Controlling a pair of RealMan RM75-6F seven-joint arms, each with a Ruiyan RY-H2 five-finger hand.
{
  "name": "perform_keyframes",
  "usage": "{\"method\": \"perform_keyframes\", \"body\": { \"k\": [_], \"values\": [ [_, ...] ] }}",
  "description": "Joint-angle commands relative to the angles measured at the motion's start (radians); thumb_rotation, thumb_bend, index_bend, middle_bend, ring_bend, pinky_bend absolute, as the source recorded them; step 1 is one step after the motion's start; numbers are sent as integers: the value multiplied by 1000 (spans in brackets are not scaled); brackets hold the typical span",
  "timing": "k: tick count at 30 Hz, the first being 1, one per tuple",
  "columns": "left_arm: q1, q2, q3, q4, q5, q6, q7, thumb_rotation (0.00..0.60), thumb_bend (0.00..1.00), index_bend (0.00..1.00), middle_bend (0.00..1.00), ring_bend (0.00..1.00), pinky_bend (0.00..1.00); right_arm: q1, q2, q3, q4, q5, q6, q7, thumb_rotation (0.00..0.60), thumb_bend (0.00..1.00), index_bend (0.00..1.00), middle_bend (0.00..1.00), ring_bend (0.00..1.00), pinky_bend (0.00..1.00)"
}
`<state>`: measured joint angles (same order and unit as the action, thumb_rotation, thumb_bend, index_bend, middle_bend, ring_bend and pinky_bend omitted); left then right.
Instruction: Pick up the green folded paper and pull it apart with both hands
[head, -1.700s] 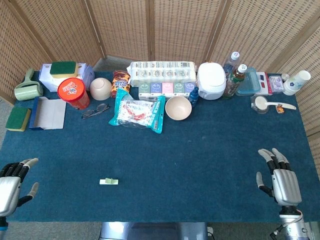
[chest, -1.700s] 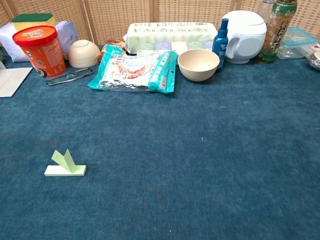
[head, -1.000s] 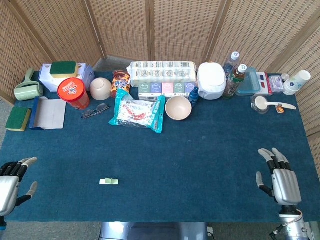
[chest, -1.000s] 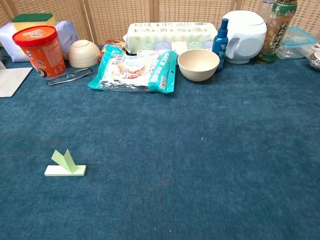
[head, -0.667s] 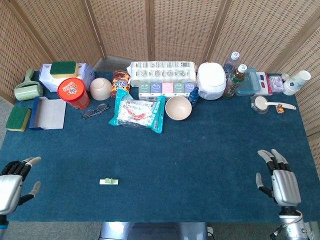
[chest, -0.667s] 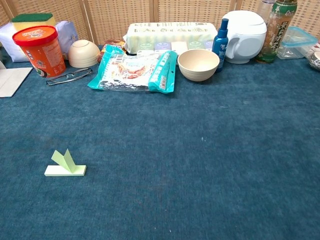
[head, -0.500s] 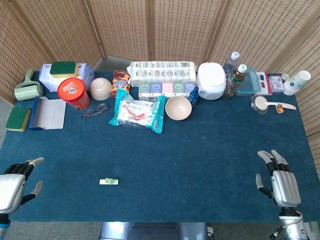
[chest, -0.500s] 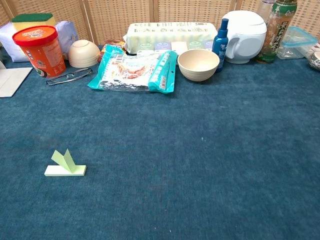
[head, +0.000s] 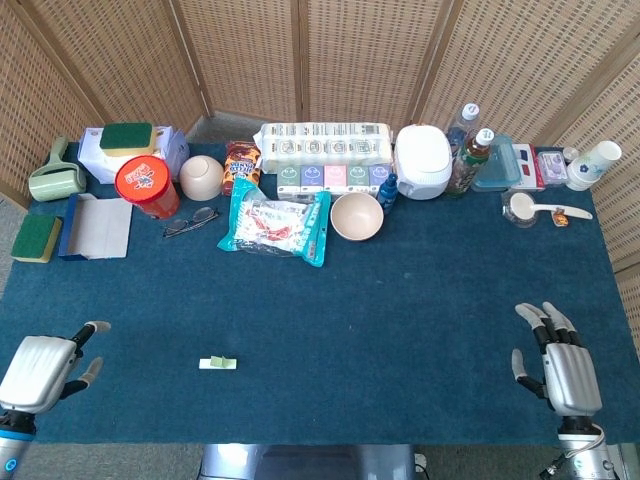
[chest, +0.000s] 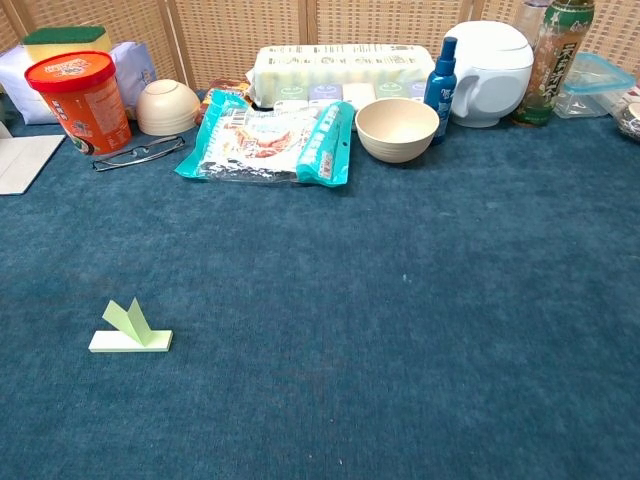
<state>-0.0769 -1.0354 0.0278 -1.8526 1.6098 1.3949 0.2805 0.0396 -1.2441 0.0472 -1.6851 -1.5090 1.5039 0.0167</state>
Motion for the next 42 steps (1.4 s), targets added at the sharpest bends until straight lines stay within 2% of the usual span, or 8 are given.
{"method": "perform_keyframes", "body": {
  "k": [1, 9, 17, 25, 42],
  "values": [
    [-17, 8, 7, -5, -8, -35, 18, 600, 335, 321, 1000, 1000, 1000, 1, -1, 1, -1, 0, 0, -1, 600, 531, 152, 202, 61, 114],
    [-35, -31, 4, -16, -42, -69, 63, 600, 333, 399, 1000, 1000, 1000, 2, 0, 2, -3, 6, -6, -4, 600, 531, 152, 202, 61, 114],
    [-62, -88, -9, -11, -61, -94, 68, 600, 274, 458, 1000, 1000, 1000, 6, -5, 5, 3, 13, -15, 0, 600, 531, 152, 202, 61, 114],
    [-97, -151, -19, -30, -120, -144, 166, 600, 274, 460, 1000, 1000, 1000, 4, -5, 7, 10, 22, -16, 10, 600, 531, 151, 202, 61, 114],
    [-169, -259, -11, 4, -176, -236, 225, 600, 274, 447, 1000, 1000, 1000, -4, -2, 4, 15, 26, -14, 21, 600, 531, 147, 202, 61, 114]
  ]
}}
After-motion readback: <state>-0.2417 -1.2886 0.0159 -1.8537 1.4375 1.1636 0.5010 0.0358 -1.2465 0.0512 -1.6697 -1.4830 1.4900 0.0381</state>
